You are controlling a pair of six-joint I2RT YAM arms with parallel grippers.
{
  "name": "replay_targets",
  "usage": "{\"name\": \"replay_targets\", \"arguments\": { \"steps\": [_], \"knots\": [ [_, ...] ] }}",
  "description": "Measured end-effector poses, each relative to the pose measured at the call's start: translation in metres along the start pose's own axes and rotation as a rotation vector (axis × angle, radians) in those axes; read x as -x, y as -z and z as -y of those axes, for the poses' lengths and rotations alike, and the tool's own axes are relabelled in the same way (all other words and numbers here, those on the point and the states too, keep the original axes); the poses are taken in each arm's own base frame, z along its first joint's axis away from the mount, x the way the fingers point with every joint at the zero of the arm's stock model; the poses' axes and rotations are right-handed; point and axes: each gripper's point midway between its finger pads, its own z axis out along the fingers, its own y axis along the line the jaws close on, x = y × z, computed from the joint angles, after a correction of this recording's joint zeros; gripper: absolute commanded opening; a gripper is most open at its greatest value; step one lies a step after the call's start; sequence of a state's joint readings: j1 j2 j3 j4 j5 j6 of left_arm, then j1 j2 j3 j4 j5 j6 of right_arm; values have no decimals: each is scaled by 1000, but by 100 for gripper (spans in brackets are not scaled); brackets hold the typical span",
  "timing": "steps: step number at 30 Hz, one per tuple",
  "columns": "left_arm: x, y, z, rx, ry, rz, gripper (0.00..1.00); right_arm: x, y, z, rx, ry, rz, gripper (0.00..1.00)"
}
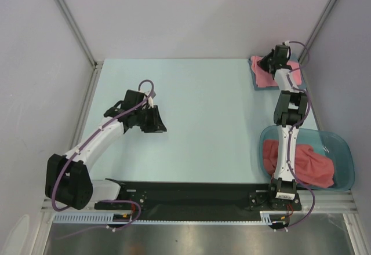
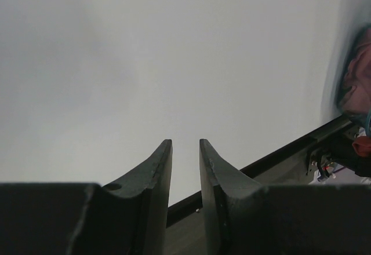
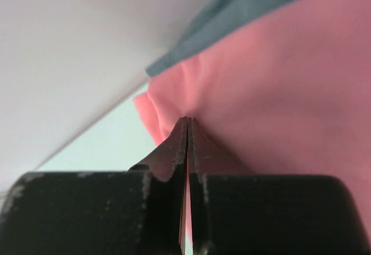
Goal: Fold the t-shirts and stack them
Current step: Neatly place the folded tshirt to the corner
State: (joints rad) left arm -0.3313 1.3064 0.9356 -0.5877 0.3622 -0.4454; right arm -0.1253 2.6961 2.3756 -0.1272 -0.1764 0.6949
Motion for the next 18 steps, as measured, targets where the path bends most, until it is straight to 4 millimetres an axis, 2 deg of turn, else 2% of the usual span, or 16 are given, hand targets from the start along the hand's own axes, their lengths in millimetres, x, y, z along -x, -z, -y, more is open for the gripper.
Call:
{"name": "replay_targets", "arguments": {
  "steps": [4, 7, 14, 16, 18],
  "knots": [
    [-2, 4, -1, 13, 20, 0, 30, -10, 15, -4, -75, 45, -51, 0],
    [-3, 4, -2, 22, 42, -3, 31, -7, 35, -20, -116, 101, -66, 0],
    [1, 13, 8, -2, 111, 36, 36, 14, 105, -87, -126, 235, -58, 0],
    [2, 24, 16, -33, 131, 72, 38, 12, 130, -97, -132, 257, -79, 0],
    [1, 34, 24, -70, 139, 105, 38, 7, 156, -99, -137, 272, -106, 0]
  ]
}}
